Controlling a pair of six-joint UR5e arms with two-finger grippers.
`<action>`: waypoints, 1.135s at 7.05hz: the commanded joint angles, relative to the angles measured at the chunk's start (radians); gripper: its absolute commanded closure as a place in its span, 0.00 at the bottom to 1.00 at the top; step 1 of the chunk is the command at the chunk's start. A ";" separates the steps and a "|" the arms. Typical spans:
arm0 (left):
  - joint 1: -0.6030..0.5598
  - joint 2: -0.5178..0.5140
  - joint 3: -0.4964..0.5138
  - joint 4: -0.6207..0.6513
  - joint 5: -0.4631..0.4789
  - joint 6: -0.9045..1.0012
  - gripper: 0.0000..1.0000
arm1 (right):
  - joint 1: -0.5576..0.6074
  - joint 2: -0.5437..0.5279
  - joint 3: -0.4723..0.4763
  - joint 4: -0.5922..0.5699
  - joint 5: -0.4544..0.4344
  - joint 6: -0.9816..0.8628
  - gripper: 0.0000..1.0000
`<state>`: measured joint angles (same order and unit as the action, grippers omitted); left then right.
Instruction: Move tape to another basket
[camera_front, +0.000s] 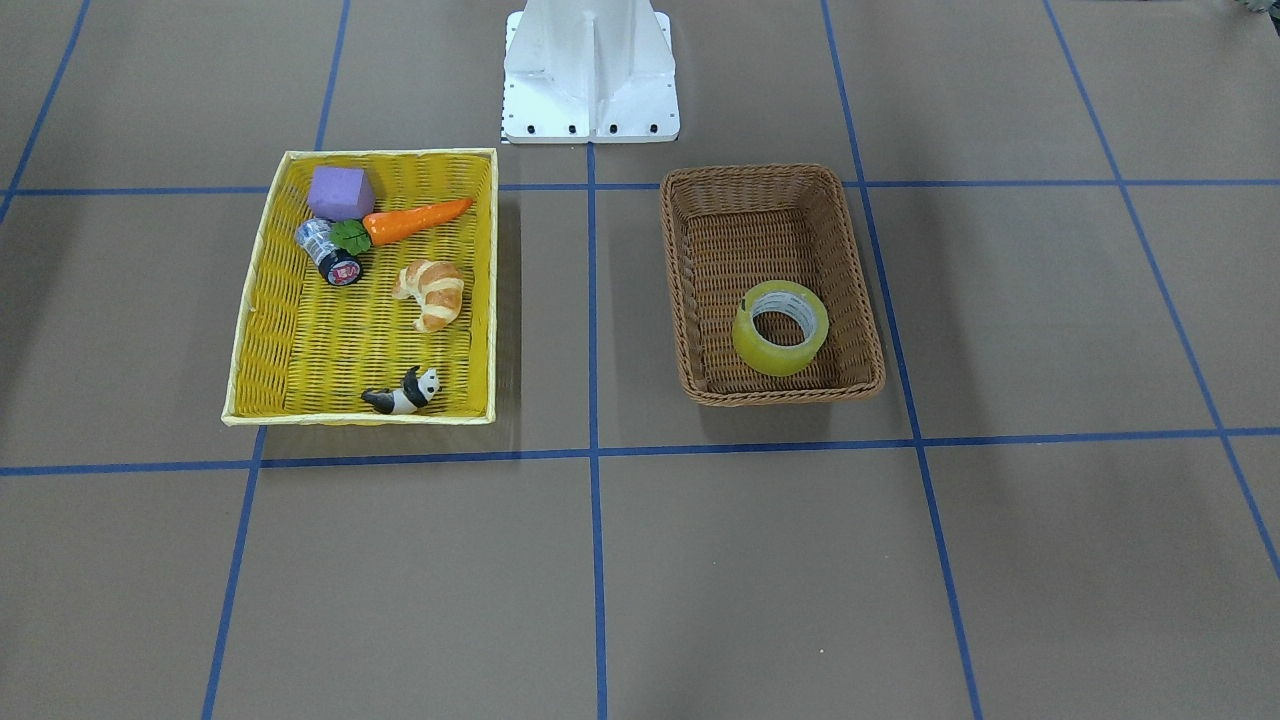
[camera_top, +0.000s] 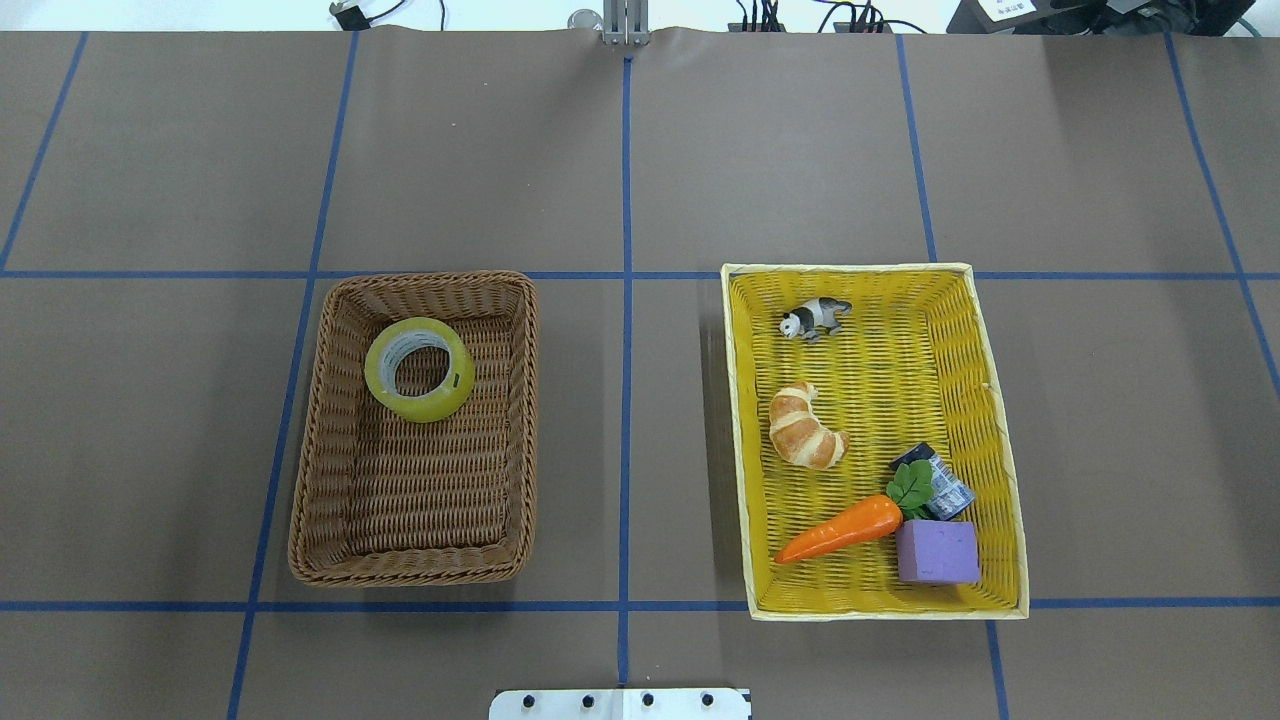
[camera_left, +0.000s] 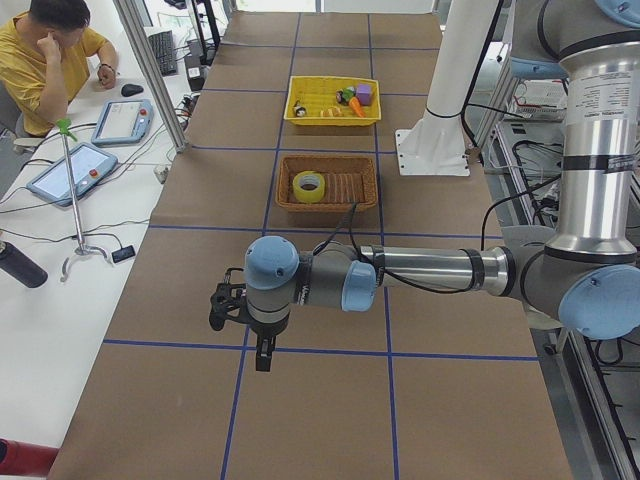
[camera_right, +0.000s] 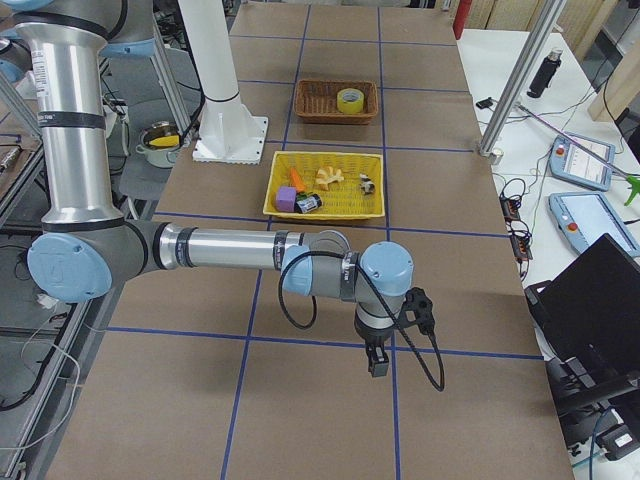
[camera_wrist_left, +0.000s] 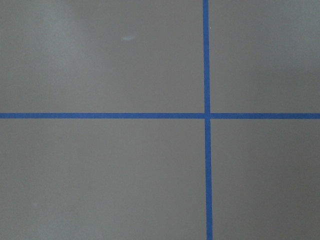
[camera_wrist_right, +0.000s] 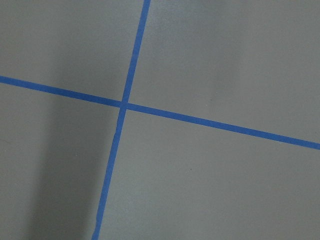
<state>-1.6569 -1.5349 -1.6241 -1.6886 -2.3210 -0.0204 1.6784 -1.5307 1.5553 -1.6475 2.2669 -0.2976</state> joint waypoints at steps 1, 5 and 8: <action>0.002 0.010 0.006 -0.017 -0.009 -0.001 0.01 | 0.004 -0.003 0.005 0.002 0.003 0.012 0.00; 0.003 0.013 0.006 -0.020 -0.011 0.007 0.01 | 0.004 -0.016 0.017 0.002 0.011 0.023 0.00; 0.003 0.025 0.010 -0.020 -0.009 0.007 0.01 | 0.000 -0.016 0.020 0.002 0.010 0.025 0.00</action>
<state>-1.6547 -1.5154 -1.6161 -1.7088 -2.3306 -0.0138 1.6797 -1.5462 1.5746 -1.6461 2.2761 -0.2737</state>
